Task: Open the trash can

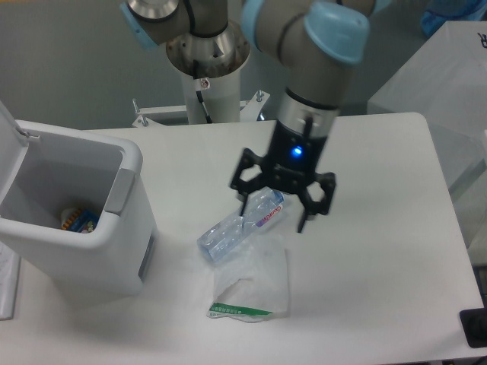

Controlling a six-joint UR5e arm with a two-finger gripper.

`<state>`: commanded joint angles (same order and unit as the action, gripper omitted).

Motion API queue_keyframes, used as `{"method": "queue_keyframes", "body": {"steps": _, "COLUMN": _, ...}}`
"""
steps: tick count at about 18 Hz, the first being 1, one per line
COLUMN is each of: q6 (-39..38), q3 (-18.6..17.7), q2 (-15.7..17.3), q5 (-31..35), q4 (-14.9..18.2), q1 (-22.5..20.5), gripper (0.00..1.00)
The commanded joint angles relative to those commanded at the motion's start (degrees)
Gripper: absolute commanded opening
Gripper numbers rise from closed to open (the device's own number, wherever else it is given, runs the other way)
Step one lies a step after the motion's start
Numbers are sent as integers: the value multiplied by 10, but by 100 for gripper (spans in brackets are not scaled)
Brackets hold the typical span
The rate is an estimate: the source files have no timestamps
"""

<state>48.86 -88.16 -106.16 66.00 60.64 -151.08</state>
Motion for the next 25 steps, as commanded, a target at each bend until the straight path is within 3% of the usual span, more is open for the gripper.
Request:
{"method": "queue_keyframes", "body": {"steps": 9, "q6": 68, "q3": 4, "q2": -37, "q5": 32, "q4": 0, "q1": -9, "gripper": 100}}
{"method": "queue_keyframes", "body": {"steps": 18, "q6": 109, "q3": -3, "q2": -47, "q5": 48, "q4": 1, "q1": -7, "gripper": 100}}
{"method": "queue_keyframes", "body": {"steps": 22, "q6": 133, "q3": -26, "q2": -45, "q5": 105, "q4": 0, "q1": -4, "gripper": 100}}
{"method": "queue_keyframes", "body": {"steps": 25, "q6": 133, "q3": -28, "q2": -50, "q5": 113, "q4": 0, "q1": -2, "gripper": 100}}
